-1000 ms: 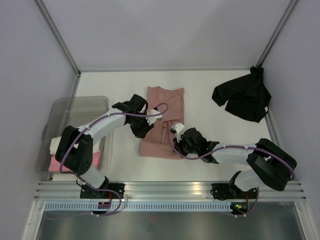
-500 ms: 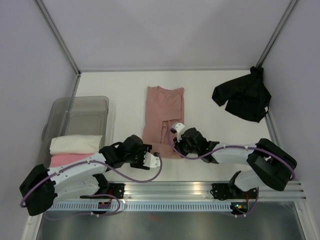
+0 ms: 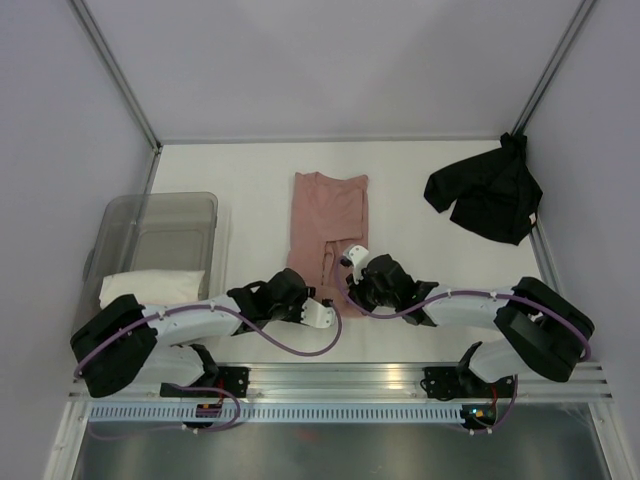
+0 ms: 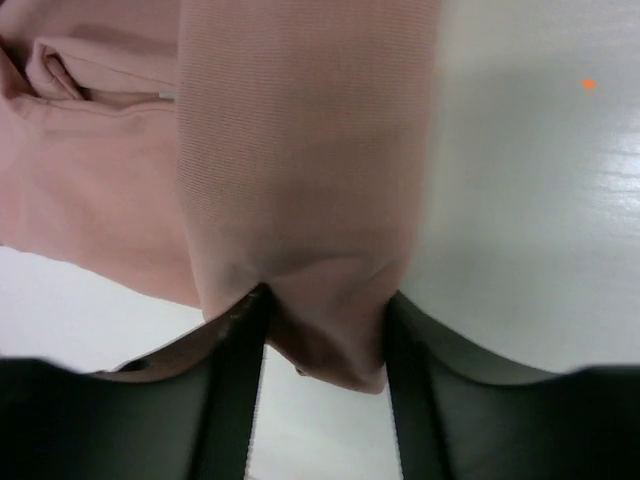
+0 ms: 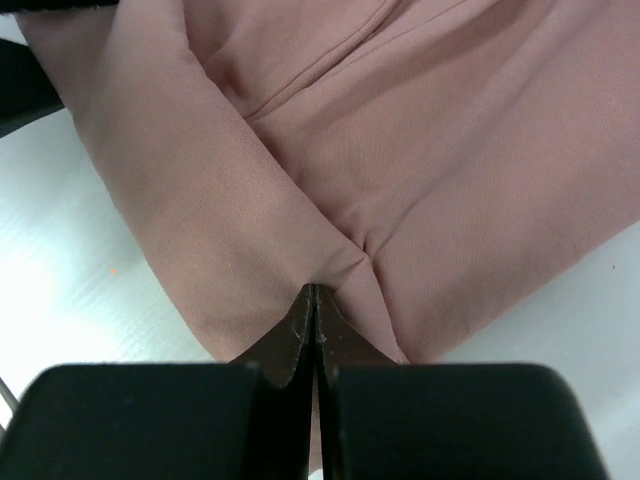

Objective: Roll the t-shirts
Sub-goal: Roll the tshirt

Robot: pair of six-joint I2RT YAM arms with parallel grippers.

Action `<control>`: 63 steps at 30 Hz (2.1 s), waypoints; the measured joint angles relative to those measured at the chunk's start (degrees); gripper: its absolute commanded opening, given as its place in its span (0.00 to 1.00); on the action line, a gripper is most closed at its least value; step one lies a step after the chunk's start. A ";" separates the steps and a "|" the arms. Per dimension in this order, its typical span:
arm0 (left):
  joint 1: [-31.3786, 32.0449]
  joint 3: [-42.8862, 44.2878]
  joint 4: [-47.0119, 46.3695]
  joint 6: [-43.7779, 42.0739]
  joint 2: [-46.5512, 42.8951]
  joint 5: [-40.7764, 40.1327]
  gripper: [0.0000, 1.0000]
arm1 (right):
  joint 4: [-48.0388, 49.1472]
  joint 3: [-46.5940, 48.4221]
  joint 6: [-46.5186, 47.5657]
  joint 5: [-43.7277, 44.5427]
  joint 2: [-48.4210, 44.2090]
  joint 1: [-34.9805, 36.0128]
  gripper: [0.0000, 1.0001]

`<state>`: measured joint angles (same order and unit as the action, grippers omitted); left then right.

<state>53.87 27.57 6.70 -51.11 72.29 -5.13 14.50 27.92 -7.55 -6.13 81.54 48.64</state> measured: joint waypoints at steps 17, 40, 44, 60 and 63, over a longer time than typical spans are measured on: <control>-4.39 11.76 17.81 4.92 1.38 11.21 0.02 | -12.31 0.61 19.61 -5.27 -25.81 -0.13 0.52; -15.39 21.55 38.86 6.29 8.24 32.33 0.02 | -21.68 1.09 32.46 -7.13 -14.82 8.85 0.62; -15.93 21.55 39.06 6.32 8.31 32.54 0.02 | -22.27 1.99 33.66 -6.62 -10.78 9.29 0.00; -16.61 22.75 46.53 1.22 10.27 37.11 0.04 | -45.46 15.54 42.64 -31.78 -7.26 -3.76 0.00; -16.79 23.45 47.63 0.55 11.89 37.48 0.06 | -45.86 16.06 42.62 -33.99 -3.98 -5.42 0.00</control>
<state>37.08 51.03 54.33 -50.57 84.18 32.36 -31.35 43.99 35.07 -40.12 77.56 43.22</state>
